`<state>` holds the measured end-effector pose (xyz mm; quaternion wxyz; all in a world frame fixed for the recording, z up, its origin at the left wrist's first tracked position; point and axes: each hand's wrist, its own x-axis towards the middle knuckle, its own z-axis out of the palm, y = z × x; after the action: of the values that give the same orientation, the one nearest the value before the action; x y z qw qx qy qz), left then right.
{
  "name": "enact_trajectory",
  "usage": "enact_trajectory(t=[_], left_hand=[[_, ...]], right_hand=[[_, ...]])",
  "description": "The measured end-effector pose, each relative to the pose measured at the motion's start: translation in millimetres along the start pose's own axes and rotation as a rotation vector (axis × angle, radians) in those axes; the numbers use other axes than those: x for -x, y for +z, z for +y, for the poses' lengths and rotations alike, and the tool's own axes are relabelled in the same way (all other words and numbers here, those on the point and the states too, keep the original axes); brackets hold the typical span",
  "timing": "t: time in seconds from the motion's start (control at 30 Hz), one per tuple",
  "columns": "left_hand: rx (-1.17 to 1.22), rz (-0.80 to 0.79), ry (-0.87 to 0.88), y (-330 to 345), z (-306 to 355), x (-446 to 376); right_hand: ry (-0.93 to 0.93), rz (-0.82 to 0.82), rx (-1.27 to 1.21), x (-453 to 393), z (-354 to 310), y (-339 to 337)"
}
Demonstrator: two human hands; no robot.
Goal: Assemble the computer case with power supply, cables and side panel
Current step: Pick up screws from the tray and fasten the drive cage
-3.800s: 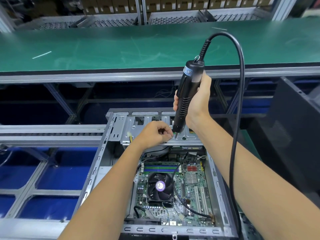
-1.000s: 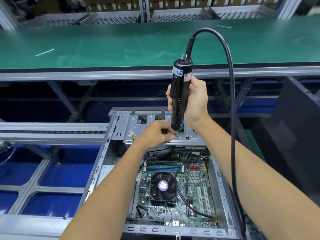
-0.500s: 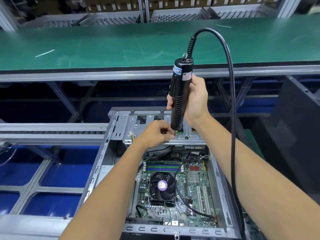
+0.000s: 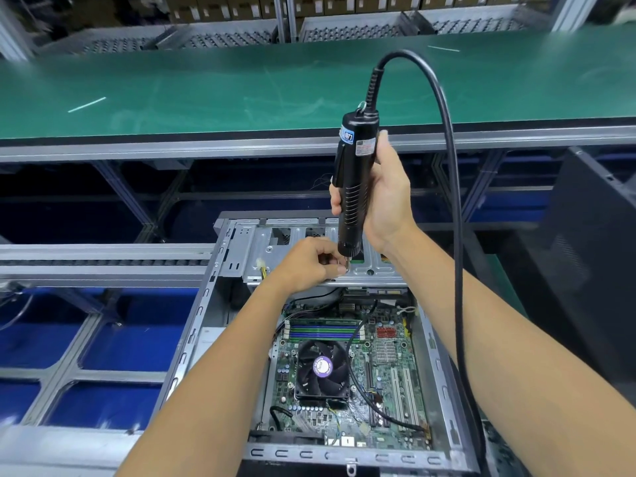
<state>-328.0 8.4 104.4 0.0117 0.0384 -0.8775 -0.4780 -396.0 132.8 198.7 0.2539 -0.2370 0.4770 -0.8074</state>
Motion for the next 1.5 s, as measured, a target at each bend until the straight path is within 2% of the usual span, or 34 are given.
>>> enact_trajectory(t=[0.3, 0.87, 1.07, 1.27, 1.5], left_hand=[[0.002, 0.011, -0.020, 0.7, -2.1, -1.5], [-0.006, 0.007, -0.021, 0.6, -2.1, -1.4], [0.035, 0.003, -0.048, 0.6, -1.6, -0.7], [0.022, 0.018, -0.053, 0.4, -0.6, -1.0], [0.030, 0.022, -0.081, 0.8, 0.1, 0.5]], right_hand=[[0.034, 0.041, 0.007, -0.3, -1.2, 3.4], [0.085, -0.031, -0.097, -1.5, -5.2, -5.4], [0.069, -0.052, 0.022, -5.5, -1.2, -6.4], [-0.187, 0.085, 0.316, -1.8, 10.7, -7.0], [-0.251, 0.033, 0.457, -5.2, 17.2, 5.2]])
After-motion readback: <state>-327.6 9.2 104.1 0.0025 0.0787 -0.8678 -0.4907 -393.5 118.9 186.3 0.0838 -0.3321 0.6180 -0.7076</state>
